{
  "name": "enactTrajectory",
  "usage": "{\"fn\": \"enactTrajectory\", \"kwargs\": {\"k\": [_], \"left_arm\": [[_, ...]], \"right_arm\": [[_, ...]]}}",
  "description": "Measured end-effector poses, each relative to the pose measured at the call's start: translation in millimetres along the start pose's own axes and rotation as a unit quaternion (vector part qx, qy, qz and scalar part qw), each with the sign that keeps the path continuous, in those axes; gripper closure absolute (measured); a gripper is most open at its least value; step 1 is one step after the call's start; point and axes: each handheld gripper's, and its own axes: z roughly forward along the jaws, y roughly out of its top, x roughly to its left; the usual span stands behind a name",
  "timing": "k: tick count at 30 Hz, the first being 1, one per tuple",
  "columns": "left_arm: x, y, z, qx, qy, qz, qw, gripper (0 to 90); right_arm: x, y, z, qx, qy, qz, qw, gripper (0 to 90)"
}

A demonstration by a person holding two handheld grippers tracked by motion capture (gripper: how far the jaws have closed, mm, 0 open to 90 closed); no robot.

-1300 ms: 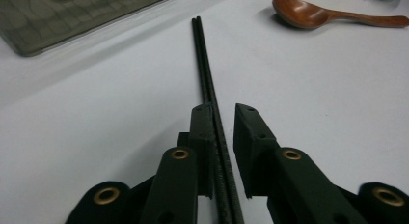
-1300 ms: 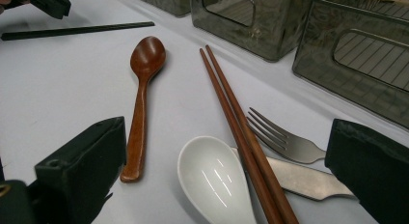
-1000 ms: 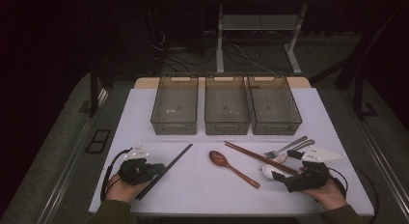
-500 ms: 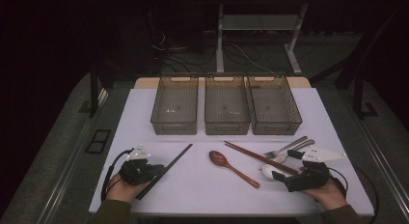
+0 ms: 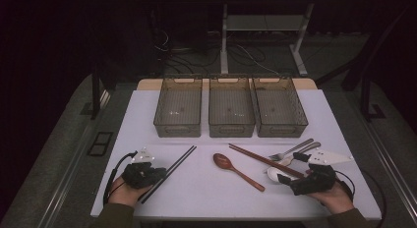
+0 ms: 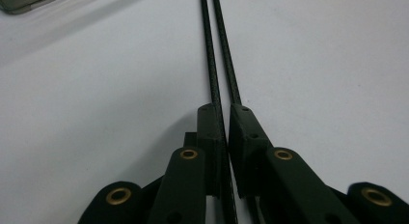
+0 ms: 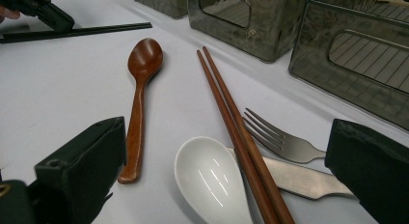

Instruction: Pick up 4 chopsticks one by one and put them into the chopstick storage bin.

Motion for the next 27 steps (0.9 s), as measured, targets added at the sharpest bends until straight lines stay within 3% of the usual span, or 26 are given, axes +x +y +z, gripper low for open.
{"fn": "enactTrajectory", "kwargs": {"k": [6, 12, 27], "left_arm": [[-5.1, 3.5, 0.7, 0.015, 0.021, 0.017, 0.9995, 83.3], [-5.3, 4.6, 1.2, 0.015, 0.022, 0.004, 0.9996, 85.0], [-2.6, 5.7, -0.8, 0.018, 0.031, -0.002, 0.9993, 85.6]], "right_arm": [[0.2, 0.1, 0.0, 0.000, 0.000, 0.000, 1.0000, 1.4], [0.3, 0.1, 0.3, 0.001, -0.001, -0.001, 1.0000, 1.4], [0.1, 0.2, -0.2, 0.000, 0.000, -0.001, 1.0000, 1.4]]}}
